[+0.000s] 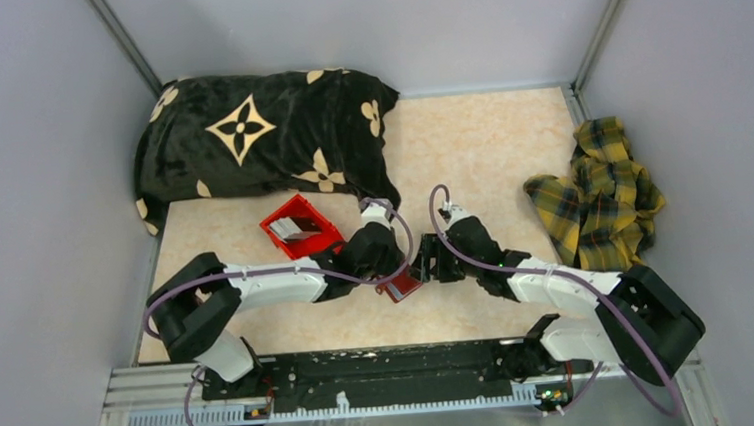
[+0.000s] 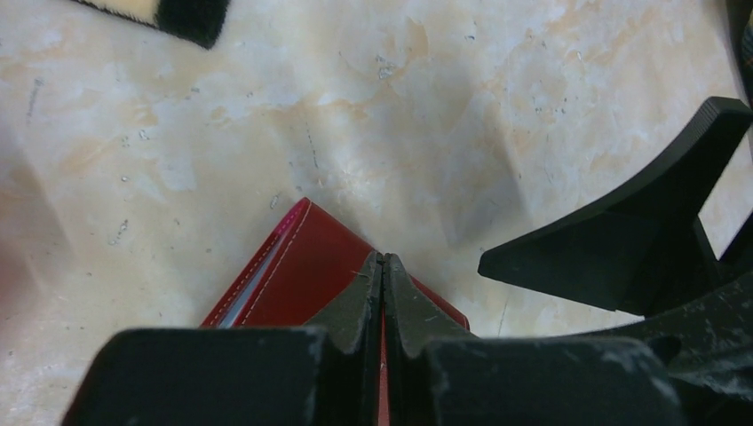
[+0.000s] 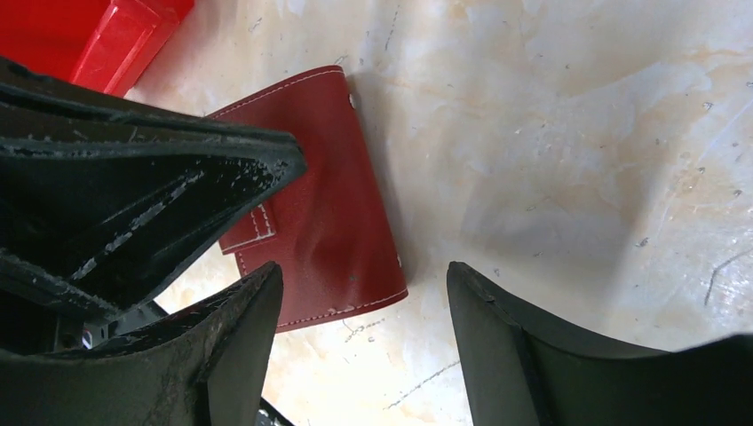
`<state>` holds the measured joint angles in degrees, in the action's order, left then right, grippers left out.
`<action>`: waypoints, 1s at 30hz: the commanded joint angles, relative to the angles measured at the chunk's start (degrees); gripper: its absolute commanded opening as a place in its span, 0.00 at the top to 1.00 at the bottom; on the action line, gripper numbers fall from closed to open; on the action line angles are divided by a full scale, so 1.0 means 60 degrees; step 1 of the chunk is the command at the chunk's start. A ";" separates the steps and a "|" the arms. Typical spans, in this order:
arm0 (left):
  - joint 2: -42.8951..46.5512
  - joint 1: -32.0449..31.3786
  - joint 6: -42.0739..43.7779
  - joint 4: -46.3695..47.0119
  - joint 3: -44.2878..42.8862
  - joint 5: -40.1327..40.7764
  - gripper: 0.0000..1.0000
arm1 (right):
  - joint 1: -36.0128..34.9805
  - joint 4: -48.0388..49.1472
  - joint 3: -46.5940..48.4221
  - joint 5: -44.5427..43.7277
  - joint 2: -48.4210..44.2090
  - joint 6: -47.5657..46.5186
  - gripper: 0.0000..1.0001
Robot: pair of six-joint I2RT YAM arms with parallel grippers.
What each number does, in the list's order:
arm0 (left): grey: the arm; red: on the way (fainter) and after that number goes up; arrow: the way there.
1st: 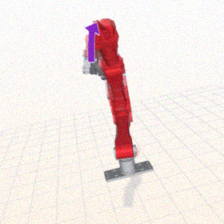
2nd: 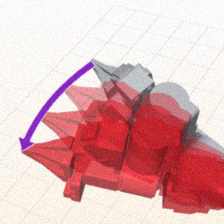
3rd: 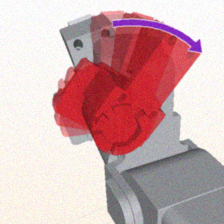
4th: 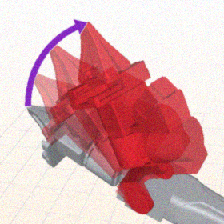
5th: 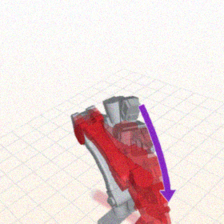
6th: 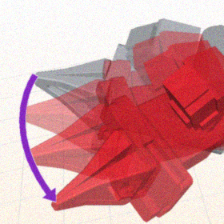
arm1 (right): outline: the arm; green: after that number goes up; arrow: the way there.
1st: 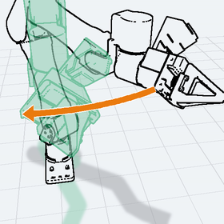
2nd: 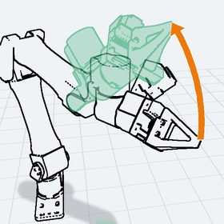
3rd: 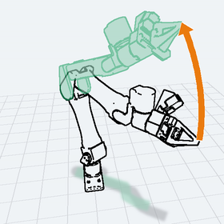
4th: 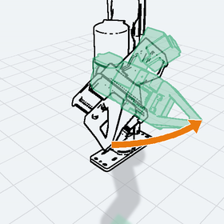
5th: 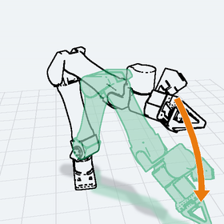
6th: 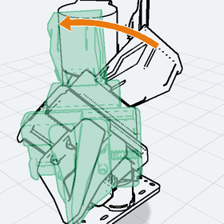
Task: Put the credit cards into the card holder
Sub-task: Close the card holder at the center of the board.
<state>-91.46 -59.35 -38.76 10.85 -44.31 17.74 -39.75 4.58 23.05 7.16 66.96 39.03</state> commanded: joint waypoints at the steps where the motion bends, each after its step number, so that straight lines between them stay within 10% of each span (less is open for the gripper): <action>1: -0.0151 0.0048 -0.0261 0.0027 0.0214 -0.0552 0.95 | 0.0311 0.1301 -0.0224 0.0647 0.0328 0.0267 0.31; 30: 0.0438 -0.0098 -0.1800 0.0530 0.2445 -0.0347 0.96 | -0.0490 0.4202 -0.1808 0.1471 0.2720 0.1208 0.30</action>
<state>-87.53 -59.48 -49.43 17.87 -32.03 15.84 -39.79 32.51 15.73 16.80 78.70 45.19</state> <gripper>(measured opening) 0.048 0.694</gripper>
